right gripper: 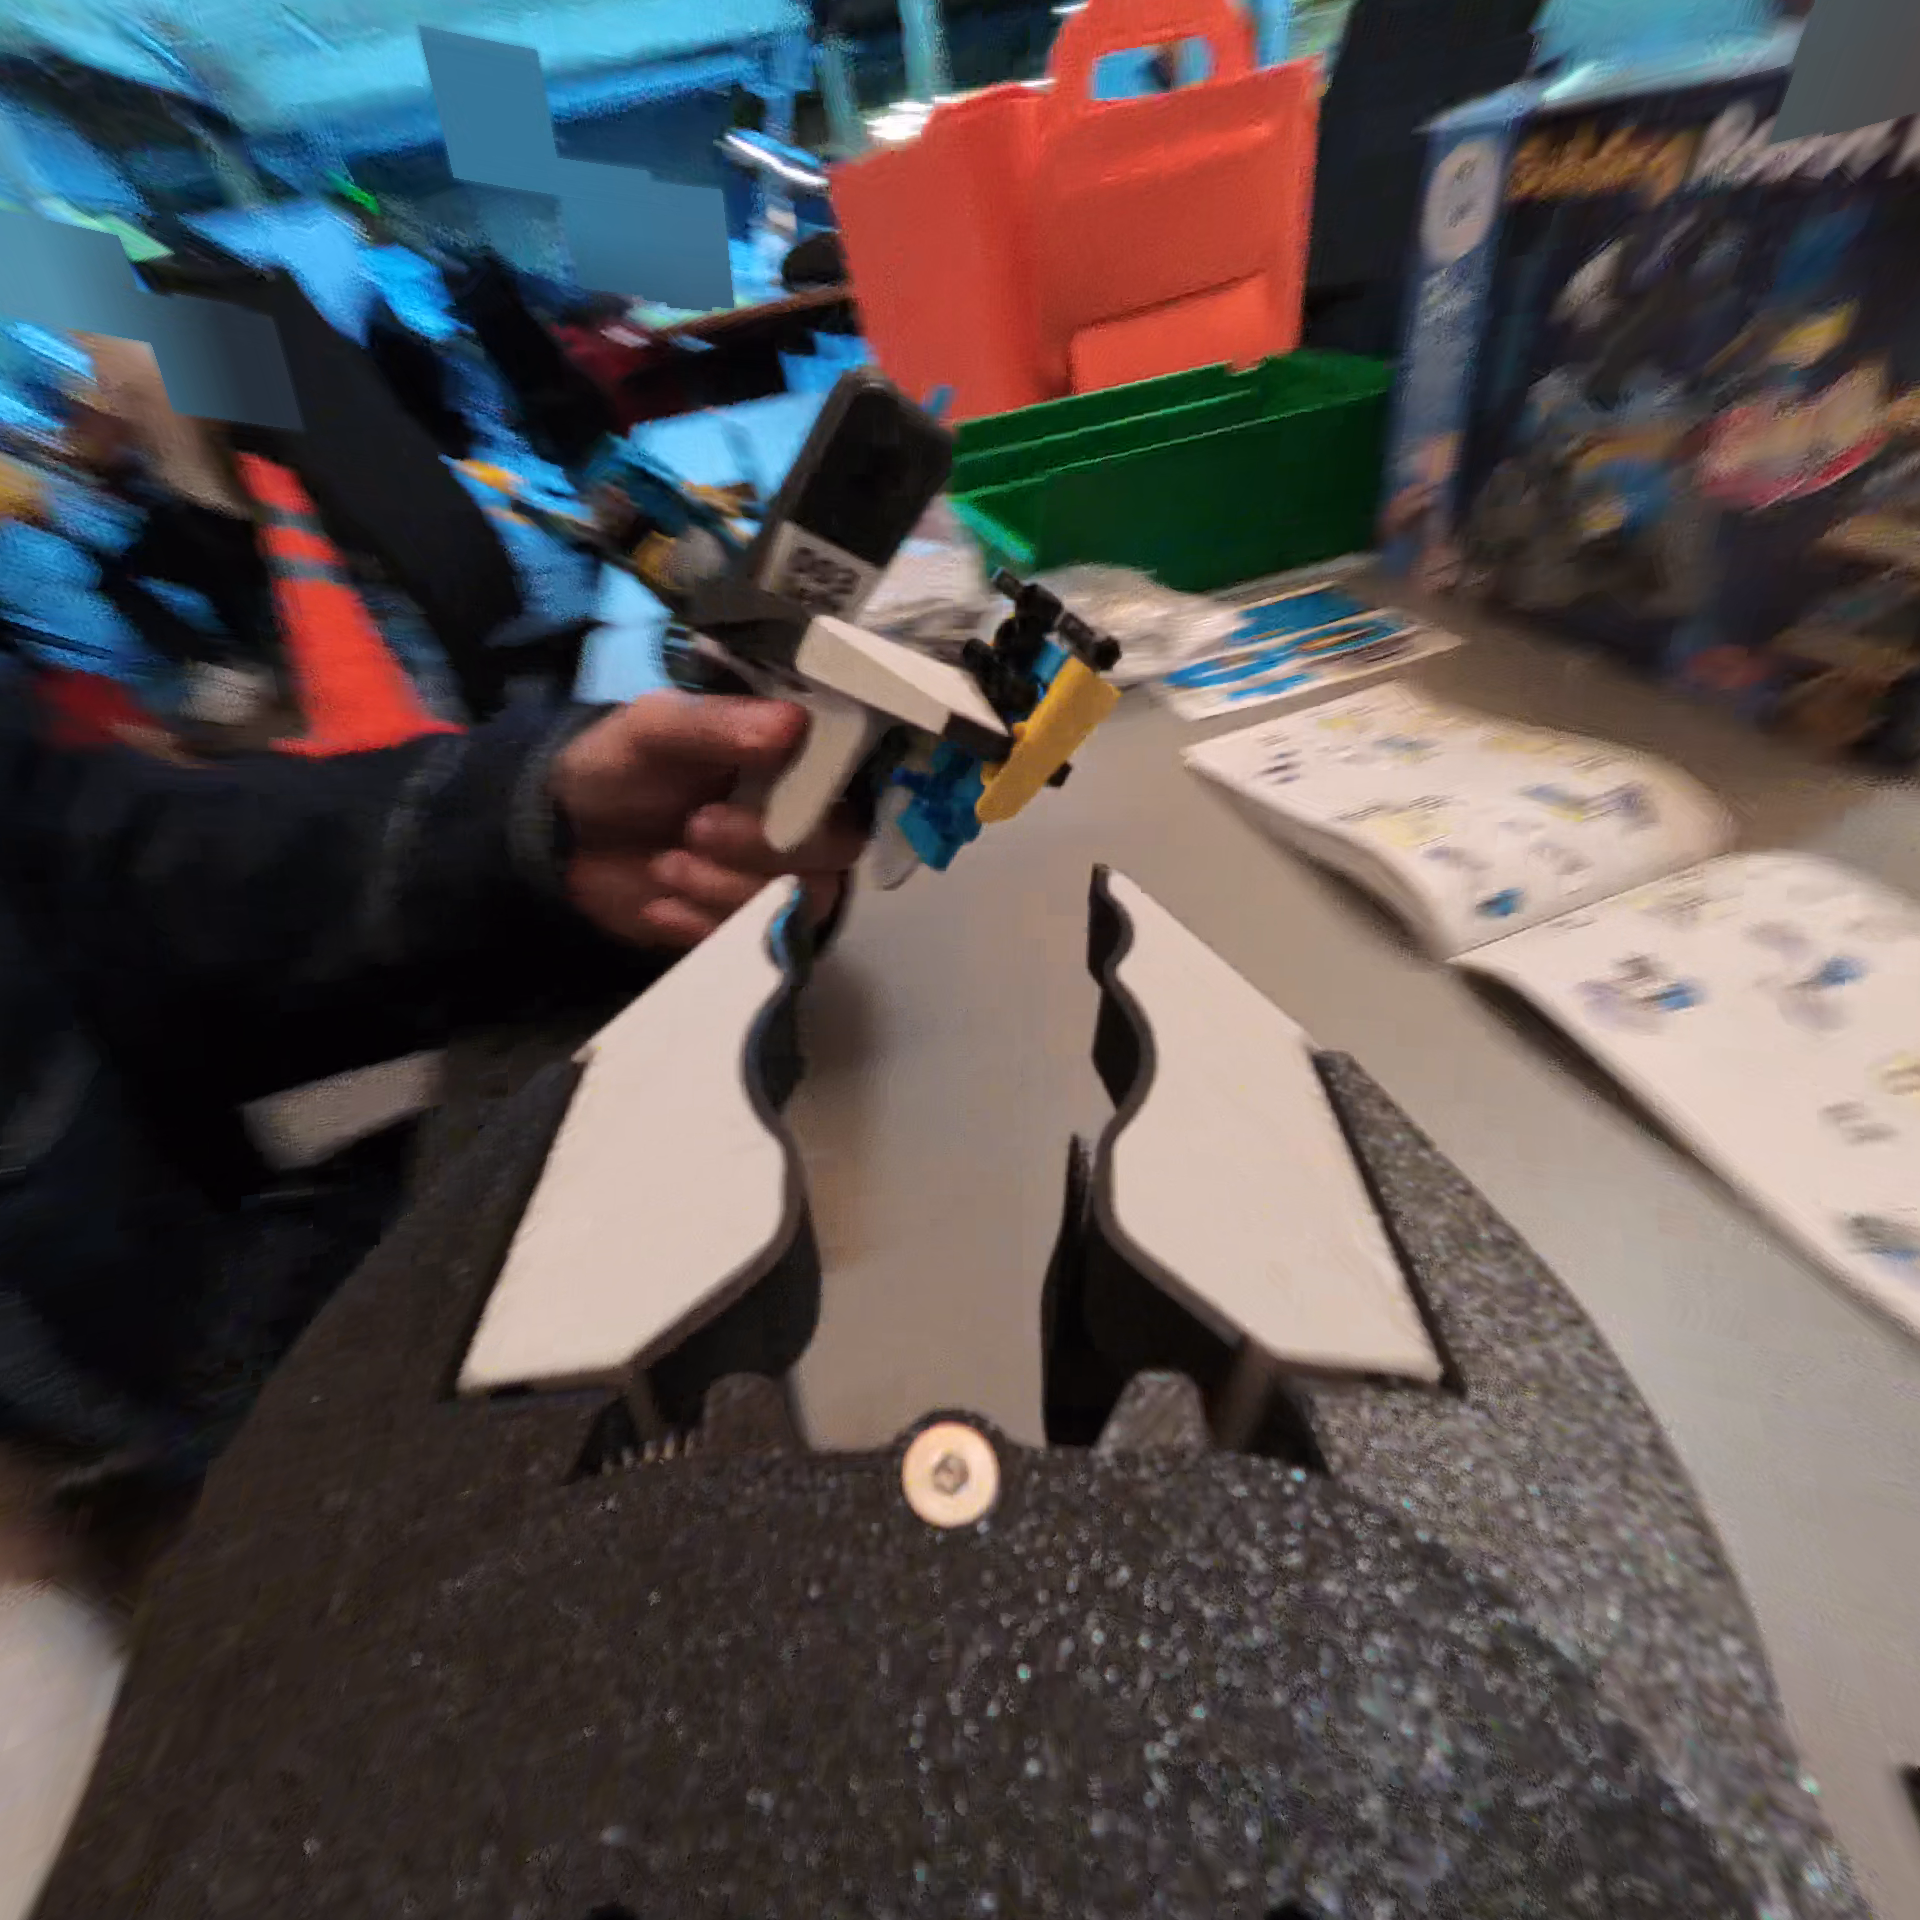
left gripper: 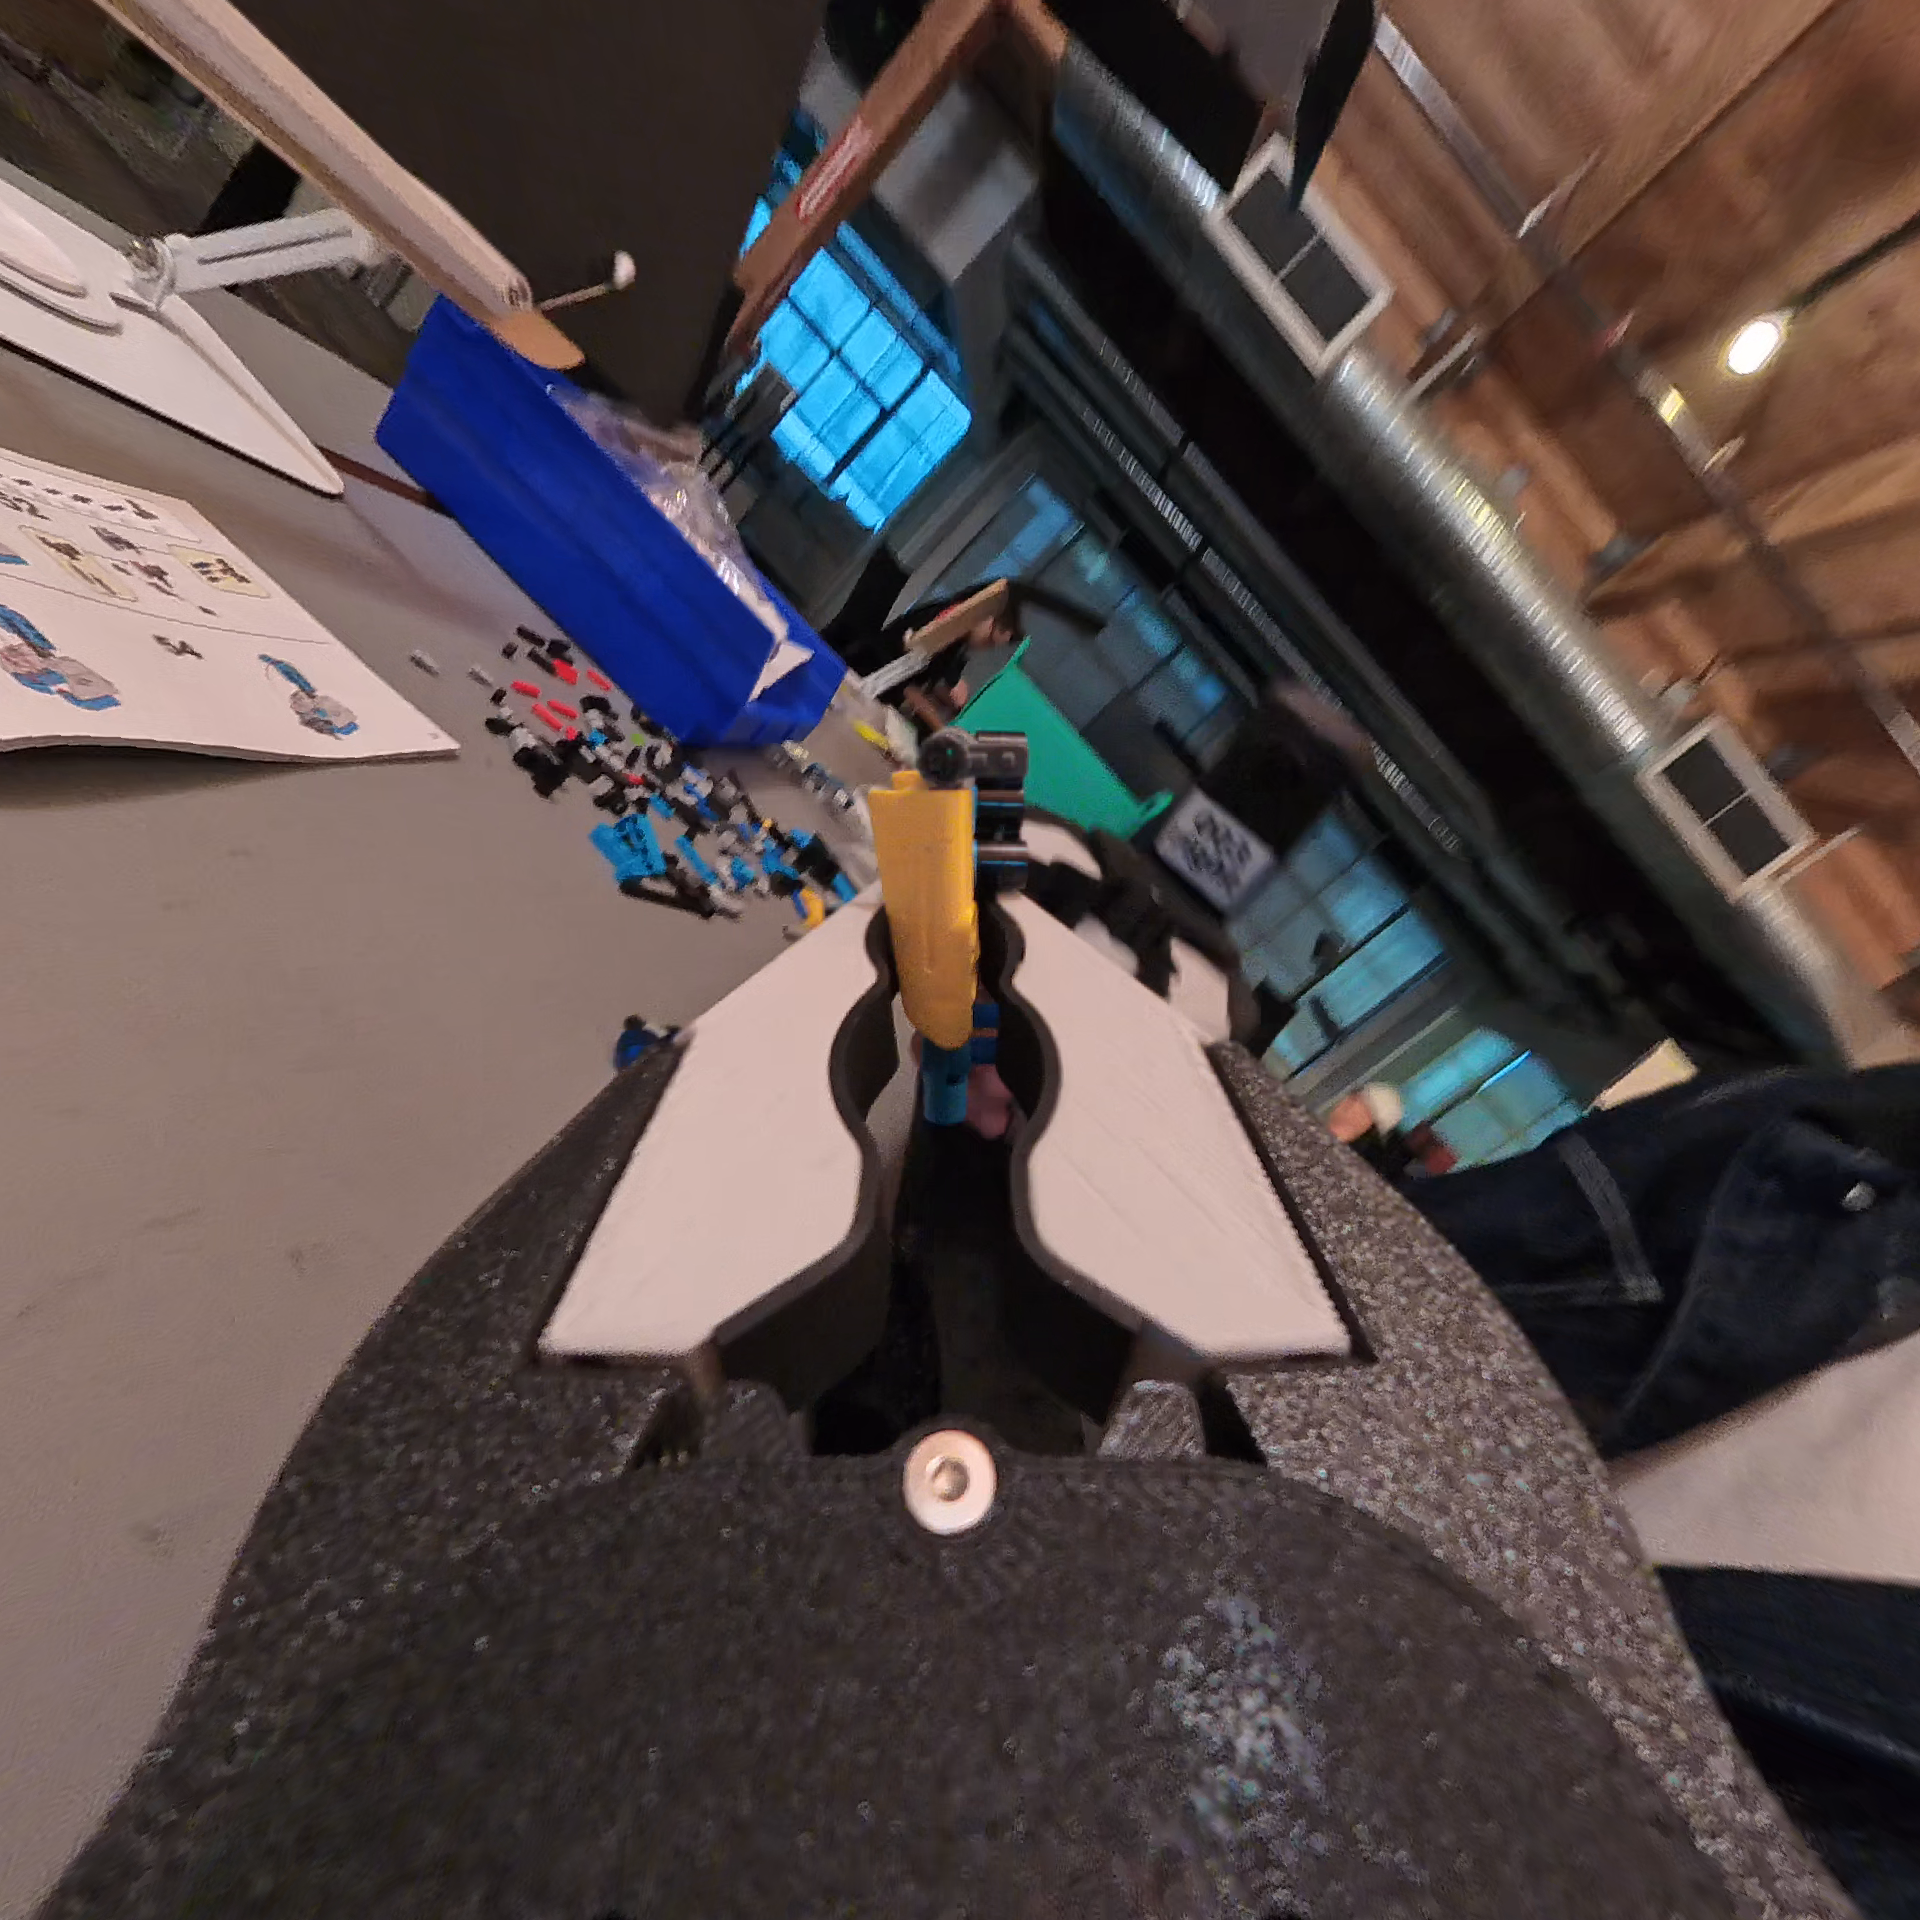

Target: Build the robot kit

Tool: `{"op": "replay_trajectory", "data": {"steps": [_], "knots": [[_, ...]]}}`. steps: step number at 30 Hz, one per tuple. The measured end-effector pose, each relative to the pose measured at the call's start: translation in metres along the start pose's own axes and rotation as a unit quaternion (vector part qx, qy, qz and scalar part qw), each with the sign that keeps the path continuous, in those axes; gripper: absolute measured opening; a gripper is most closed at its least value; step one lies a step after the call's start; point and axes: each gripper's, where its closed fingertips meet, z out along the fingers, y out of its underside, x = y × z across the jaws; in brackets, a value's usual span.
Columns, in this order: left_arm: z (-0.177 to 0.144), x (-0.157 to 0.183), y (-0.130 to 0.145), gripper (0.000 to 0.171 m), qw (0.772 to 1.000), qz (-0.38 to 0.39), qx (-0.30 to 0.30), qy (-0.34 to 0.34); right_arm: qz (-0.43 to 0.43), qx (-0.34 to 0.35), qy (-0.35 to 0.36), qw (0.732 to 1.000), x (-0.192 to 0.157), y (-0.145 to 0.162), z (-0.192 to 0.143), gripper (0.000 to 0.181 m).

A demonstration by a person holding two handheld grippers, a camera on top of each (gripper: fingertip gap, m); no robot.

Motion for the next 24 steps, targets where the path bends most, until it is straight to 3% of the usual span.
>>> {"op": "replay_trajectory", "data": {"steps": [3,9,14,24], "knots": [[-0.001,0.0,-0.011,0.012,0.997,-0.045,0.063,0.016,-0.101,-0.013,0.108,0.989,-0.007,0.001,0.032,0.07],[-0.003,-0.002,-0.018,0.012,0.984,-0.107,0.136,0.043,-0.162,0.018,0.235,0.958,-0.004,-0.016,0.053,0.088],[-0.001,0.002,-0.011,0.011,0.962,-0.205,0.131,0.122,-0.196,0.016,0.205,0.959,-0.009,-0.014,0.051,0.074],[0.003,0.001,0.0,0.012,0.969,-0.197,0.093,0.114,-0.193,0.011,0.15,0.97,-0.011,-0.007,0.04,0.071]]}}
